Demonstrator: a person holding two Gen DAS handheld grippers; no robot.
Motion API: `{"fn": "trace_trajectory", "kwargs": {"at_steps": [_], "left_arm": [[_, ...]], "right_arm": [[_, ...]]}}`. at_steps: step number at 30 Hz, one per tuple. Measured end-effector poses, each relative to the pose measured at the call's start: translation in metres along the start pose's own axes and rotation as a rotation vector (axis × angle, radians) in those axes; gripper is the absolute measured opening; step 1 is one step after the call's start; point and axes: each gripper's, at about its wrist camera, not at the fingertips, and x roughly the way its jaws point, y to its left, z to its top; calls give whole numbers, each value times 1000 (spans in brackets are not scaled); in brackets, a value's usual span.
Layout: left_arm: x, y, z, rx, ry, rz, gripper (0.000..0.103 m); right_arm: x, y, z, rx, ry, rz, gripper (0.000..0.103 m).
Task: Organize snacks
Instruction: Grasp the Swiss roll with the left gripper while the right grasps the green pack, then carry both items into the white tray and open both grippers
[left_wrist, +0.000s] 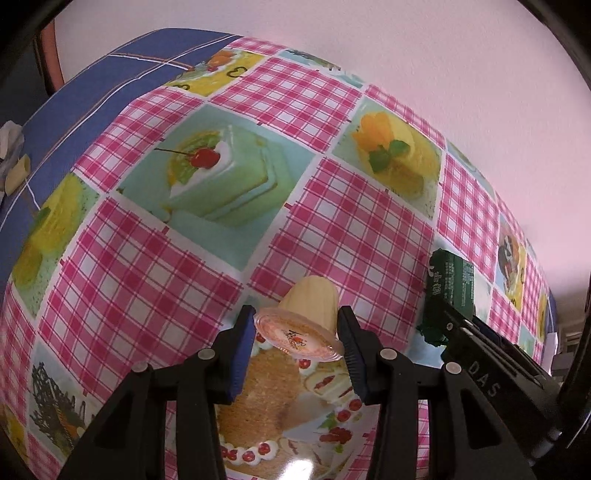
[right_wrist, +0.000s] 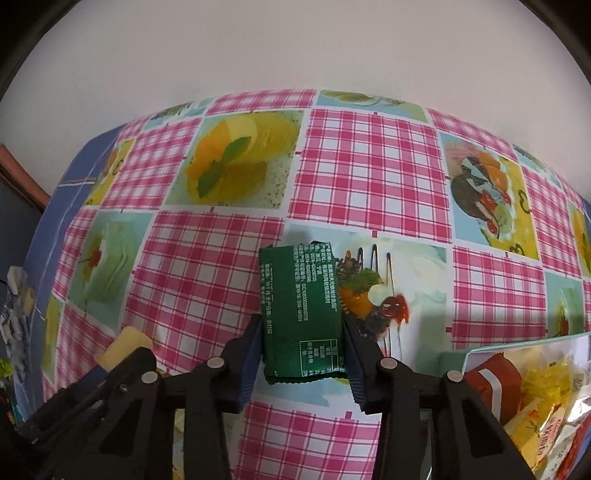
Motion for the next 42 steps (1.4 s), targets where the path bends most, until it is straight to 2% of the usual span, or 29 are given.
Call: {"fn": "trace_trajectory", "kwargs": {"at_steps": [10, 20, 27, 31, 36, 42], "left_arm": [[8, -22, -1, 66, 10, 47, 46], [2, -26, -21, 78, 53, 68, 45], [-10, -17, -38, 53, 82, 28, 45], [-28, -16, -44, 58, 66, 22, 45], [-53, -25, -54, 84, 36, 9, 45], [-89, -48, -70, 144, -18, -52, 45]], "right_arm": [[-6, -5, -24, 12, -7, -20, 43], [-25, -6, -71, 44, -1, -29, 43], [-43, -14, -104, 105, 1, 12, 42], [-60, -22, -121, 132, -1, 29, 42], [-84, -27, -125, 149, -34, 42, 42], [-118, -33, -136, 173, -97, 35, 42]]}}
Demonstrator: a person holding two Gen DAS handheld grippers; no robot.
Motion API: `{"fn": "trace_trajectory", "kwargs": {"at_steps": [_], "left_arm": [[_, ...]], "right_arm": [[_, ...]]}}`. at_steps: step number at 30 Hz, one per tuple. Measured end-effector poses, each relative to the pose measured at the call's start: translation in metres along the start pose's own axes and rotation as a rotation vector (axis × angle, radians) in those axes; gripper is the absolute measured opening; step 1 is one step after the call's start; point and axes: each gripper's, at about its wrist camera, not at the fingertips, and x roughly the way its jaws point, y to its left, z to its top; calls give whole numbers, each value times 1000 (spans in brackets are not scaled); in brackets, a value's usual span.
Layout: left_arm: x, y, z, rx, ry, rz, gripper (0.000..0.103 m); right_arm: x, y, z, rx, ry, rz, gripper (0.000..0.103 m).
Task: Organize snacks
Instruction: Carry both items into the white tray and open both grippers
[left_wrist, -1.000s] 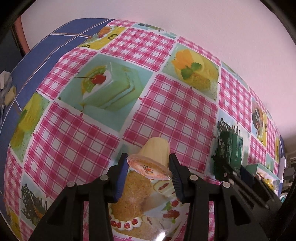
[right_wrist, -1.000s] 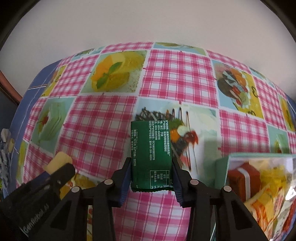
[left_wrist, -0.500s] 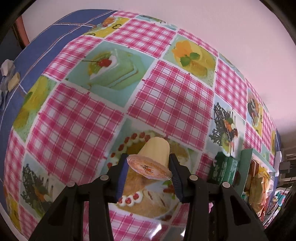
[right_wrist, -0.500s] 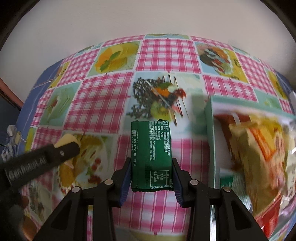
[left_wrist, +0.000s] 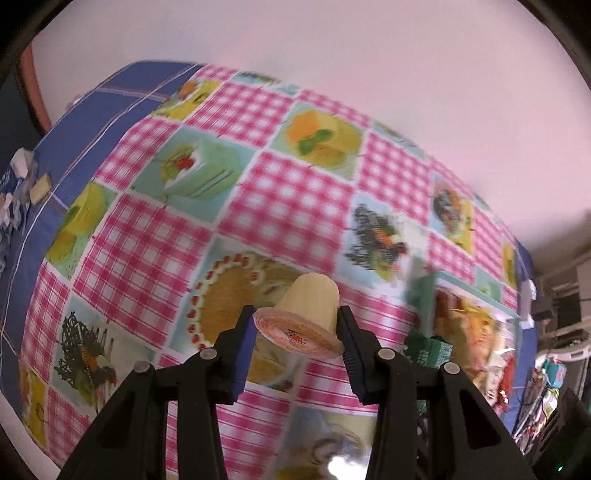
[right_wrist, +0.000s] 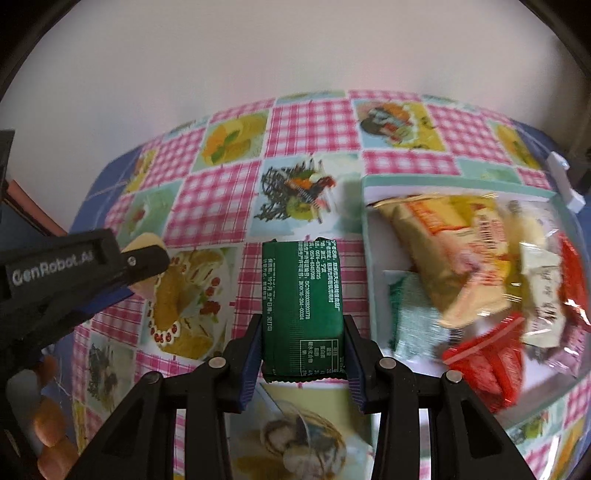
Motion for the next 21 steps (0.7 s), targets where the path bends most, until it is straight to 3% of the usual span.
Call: {"fn": "trace_trajectory", "kwargs": {"at_steps": [4, 12, 21], "left_arm": [[-12, -18, 6, 42, -34, -9, 45], [-25, -51, -19, 103, -36, -92, 45], [3, -108, -65, 232, 96, -174, 45]], "right_arm": [[-18, -13, -5, 40, -24, -2, 42], [-52, -67, -12, 161, -67, -64, 42], [-57, -147, -25, 325, -27, -181, 43]]}}
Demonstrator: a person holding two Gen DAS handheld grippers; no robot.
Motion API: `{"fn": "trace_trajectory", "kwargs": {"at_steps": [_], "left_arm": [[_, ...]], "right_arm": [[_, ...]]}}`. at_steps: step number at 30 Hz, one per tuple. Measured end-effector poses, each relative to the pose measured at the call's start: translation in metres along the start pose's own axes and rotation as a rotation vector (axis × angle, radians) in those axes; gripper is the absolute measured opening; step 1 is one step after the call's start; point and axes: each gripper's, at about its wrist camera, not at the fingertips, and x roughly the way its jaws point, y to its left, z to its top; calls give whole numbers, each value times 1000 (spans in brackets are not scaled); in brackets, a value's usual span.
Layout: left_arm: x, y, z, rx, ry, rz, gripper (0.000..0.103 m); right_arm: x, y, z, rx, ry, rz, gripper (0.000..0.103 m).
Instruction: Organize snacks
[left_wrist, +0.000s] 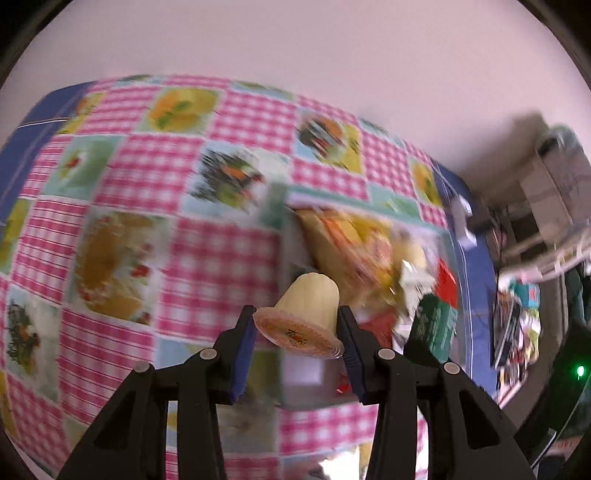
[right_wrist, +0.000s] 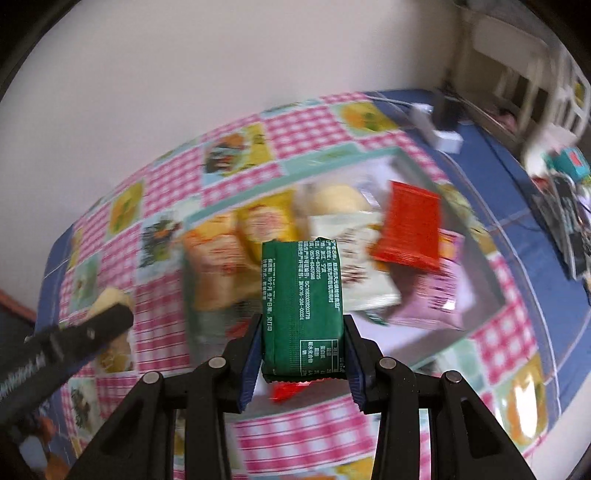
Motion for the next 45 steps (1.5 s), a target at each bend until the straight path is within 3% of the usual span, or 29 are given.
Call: {"fn": "trace_trajectory", "kwargs": {"at_steps": [5, 12, 15, 21, 24, 26, 30, 32, 45], "left_arm": [[25, -24, -9, 34, 56, -12, 45], [48, -25, -13, 13, 100, -20, 46], [48, -24, -13, -10, 112, -46, 58], [38, -19, -14, -20, 85, -35, 60], [33, -14, -16, -14, 61, 25, 73], [27, -8, -18, -4, 28, 109, 79], [19, 8, -24, -8, -11, 228, 89], [14, 18, -28, -11, -26, 288, 96], [-25, 46, -65, -18, -102, 455, 96]], "right_arm": [[12, -26, 1, 67, 41, -8, 43], [20, -27, 3, 63, 60, -1, 43], [17, -25, 3, 53, 51, -14, 43], [12, -26, 3, 46, 39, -8, 44], [7, -23, 0, 31, 32, 0, 45], [5, -20, -3, 16, 31, 4, 57], [0, -8, -15, -31, 26, 28, 66], [-2, -1, -22, -59, 21, 34, 77], [-14, 6, -58, -110, 16, 64, 82]]}}
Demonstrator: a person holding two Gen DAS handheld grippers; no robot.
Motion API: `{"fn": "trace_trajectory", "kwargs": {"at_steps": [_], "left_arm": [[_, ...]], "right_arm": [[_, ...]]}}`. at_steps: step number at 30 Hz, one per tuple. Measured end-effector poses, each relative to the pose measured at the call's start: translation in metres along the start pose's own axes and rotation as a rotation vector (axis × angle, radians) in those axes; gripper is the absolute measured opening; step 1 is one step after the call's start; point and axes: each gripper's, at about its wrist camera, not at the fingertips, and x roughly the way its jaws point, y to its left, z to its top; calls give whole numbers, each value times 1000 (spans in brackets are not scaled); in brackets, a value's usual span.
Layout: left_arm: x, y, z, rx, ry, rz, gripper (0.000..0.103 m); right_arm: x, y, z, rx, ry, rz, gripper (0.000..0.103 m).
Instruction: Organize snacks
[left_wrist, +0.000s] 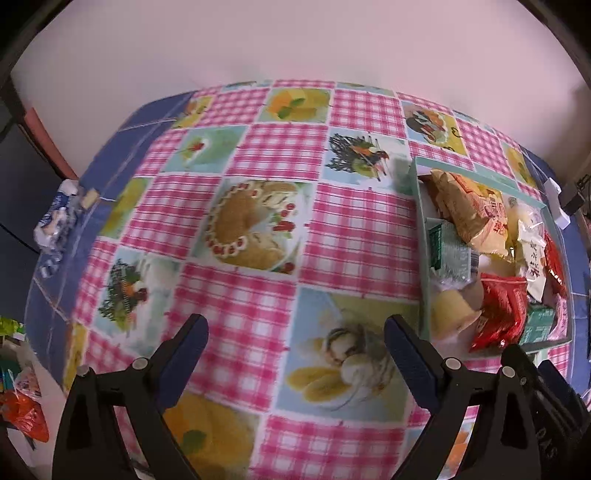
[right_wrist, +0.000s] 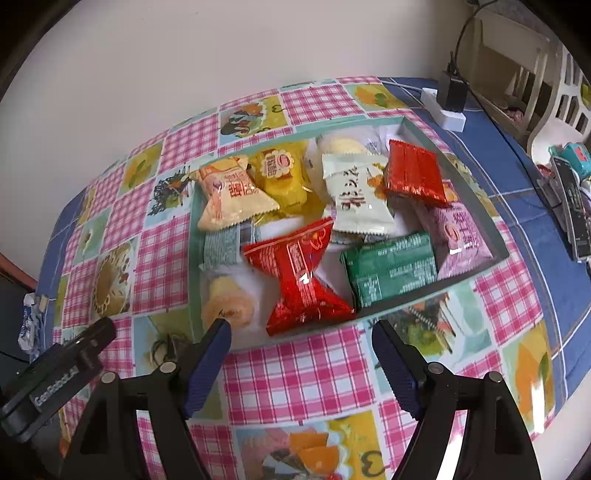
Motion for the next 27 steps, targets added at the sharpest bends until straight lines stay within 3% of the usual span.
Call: {"fn": "trace_trajectory", "kwargs": {"at_steps": [7, 11, 14, 27], "left_arm": [[-4, 4, -13, 13, 21, 21, 96], [-3, 4, -13, 14, 39, 94, 96], [-4, 7, -12, 0, 46, 66, 96], [-3, 7, -11, 11, 69, 85, 96]], "right_arm": [[-3, 0, -2, 7, -5, 10, 82], [-2, 0, -2, -2, 7, 17, 82], [-1, 2, -1, -20, 12, 13, 82], [3, 7, 2, -49, 20, 0, 82]]}}
